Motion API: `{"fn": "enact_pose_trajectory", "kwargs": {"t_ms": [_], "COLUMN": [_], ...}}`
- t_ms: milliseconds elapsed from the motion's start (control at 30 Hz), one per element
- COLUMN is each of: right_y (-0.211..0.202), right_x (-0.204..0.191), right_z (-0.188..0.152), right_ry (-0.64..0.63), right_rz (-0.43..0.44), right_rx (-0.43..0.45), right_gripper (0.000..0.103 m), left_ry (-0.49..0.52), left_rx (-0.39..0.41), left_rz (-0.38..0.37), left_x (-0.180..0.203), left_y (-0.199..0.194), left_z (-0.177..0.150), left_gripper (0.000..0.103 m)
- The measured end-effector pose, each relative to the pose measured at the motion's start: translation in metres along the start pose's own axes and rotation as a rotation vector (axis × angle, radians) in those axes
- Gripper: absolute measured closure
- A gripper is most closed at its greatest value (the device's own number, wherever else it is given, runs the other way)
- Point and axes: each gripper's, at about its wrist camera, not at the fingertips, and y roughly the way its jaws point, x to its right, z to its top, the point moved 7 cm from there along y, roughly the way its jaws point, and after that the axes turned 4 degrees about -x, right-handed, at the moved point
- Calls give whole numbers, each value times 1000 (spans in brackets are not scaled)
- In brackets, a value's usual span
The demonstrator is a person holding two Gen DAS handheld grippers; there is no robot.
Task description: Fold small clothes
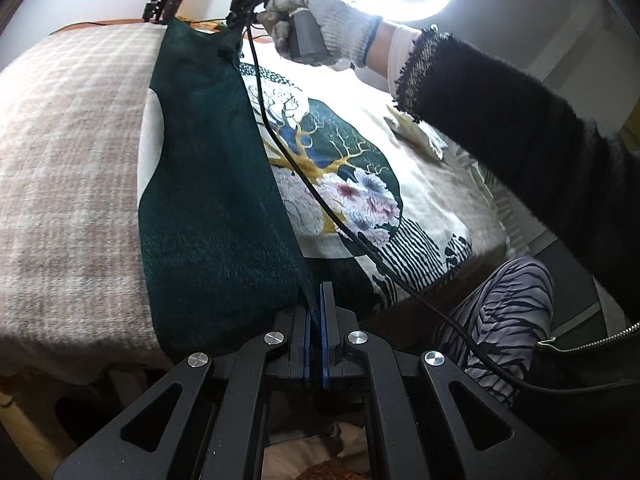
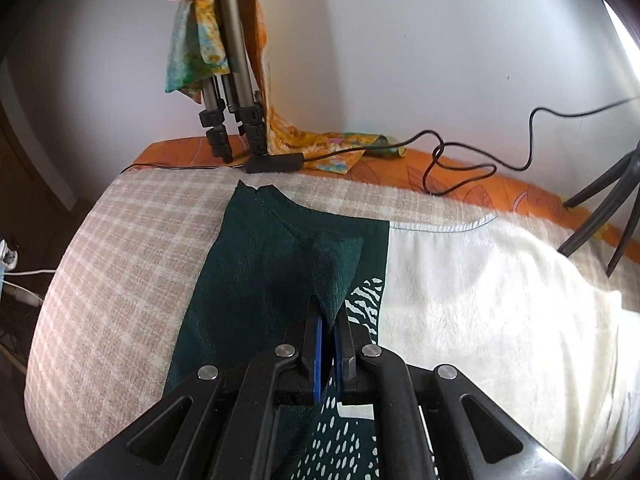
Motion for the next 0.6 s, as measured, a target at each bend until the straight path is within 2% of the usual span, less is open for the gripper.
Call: {"fn": "enact_pose_trajectory", "kwargs": {"t_ms": [300,333,400,467,500,533,567,600], "right_y": [8,9,11,13,13,11,6,1], "right_x": [-4,-4,-2,0,3,5,7,9], "right_z": [3,3,3,2,2,2,3,3], "right_ry": [-49,-55,-58,-60,-59,-58,-57,-58], "right_rz": [-53,-58,-78,-94,-105,-116,-122,-126], "right_rx": [5,4,2,-7,-9,-9,2,10], "right_gripper": [101,101,101,97,90,76,71,71], "left_ry": [30,35,28,22,32,44,53,59], "left_rx": [-42,-48,-45,-50,-51,-50,-49,-49], "left_rz": [-32,-36,-71,-124,-122,-115,-112,-115], "left_x": [16,18,23,28,32,33,35,35], "left_y": [20,21,22,21,21,20,18,14], "left_z": [-5,-7,-8,-10,-10,-10,-11,-12], "left_gripper": [101,99,87,85,85,85,85,85]}}
